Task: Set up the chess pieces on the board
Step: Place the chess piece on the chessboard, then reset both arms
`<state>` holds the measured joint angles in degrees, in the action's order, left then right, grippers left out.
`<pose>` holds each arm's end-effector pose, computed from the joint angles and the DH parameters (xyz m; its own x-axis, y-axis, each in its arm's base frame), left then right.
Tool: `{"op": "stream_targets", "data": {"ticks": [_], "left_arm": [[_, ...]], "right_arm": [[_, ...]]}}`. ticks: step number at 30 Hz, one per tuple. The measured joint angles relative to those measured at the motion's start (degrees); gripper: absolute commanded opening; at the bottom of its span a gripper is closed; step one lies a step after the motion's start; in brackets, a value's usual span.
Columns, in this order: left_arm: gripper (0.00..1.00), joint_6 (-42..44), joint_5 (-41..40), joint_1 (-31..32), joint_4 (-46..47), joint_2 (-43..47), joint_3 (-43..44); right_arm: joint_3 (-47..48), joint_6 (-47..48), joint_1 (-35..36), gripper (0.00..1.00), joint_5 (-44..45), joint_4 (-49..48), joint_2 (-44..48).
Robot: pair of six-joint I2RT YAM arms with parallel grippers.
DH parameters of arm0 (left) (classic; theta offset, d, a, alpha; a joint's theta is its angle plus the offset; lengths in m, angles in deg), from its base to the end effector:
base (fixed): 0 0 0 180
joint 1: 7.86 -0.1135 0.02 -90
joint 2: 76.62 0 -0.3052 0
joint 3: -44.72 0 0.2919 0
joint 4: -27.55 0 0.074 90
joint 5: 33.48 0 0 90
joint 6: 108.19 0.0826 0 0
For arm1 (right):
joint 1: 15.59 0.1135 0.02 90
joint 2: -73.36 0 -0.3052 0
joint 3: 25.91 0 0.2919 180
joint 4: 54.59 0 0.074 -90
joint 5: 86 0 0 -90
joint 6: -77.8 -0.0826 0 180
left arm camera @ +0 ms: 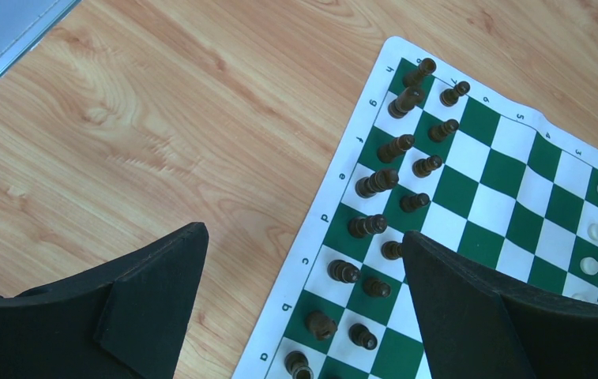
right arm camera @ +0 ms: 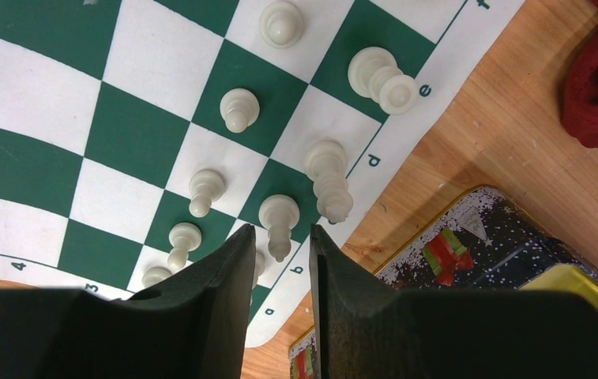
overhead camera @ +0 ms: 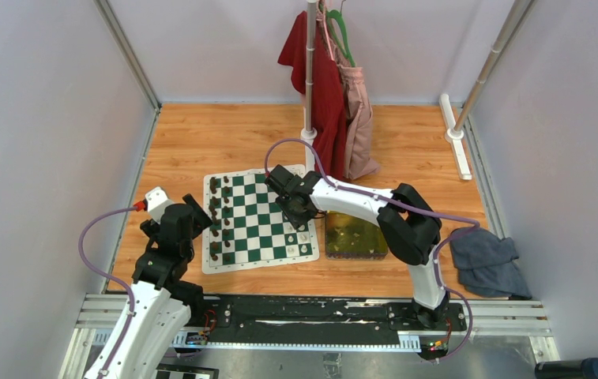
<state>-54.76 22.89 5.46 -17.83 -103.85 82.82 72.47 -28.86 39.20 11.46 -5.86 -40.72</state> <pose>0.1594 0.0093 0.2273 -0.2925 -0.4406 -0.8487 -0.5311 0.8129 -0.2390 0.2929 0.3965 0.1725 -0.7213 -0.5291 -0.4471 -0.5961 0.8029 0.0115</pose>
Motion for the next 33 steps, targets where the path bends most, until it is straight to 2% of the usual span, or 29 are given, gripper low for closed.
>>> {"op": "stream_targets", "data": {"ticks": [8, 13, 16, 22, 26, 33], "left_arm": [[1.0, 0.0, 0.0, 0.0, 0.0, 0.0, 0.0], [1.0, 0.0, 0.0, 0.0, 0.0, 0.0, 0.0], [1.0, 0.0, 0.0, 0.0, -0.02, 0.0, 0.0], [1.0, -0.02, 0.0, 0.0, 0.0, 0.02, 0.0], [1.0, -0.02, -0.04, 0.0, -0.02, 0.0, 0.0], [1.0, -0.04, -0.04, 0.0, -0.04, 0.02, 0.0]], "right_arm": [[0.0, 0.07, 0.0, 0.39, 0.07, 0.28, 1.14], [-0.02, 0.66, 0.0, 0.44, 0.98, 0.85, 5.68], [-0.46, 1.22, 0.0, 0.5, 2.01, 0.83, 10.16], [-2.78, 2.29, 0.0, 0.7, 5.81, 0.52, 20.33], [-5.05, 3.13, 0.0, 0.79, 9.68, 0.11, 26.29], [-11.91, 3.39, -1.51, 0.81, 16.68, -0.46, 36.85]]}}
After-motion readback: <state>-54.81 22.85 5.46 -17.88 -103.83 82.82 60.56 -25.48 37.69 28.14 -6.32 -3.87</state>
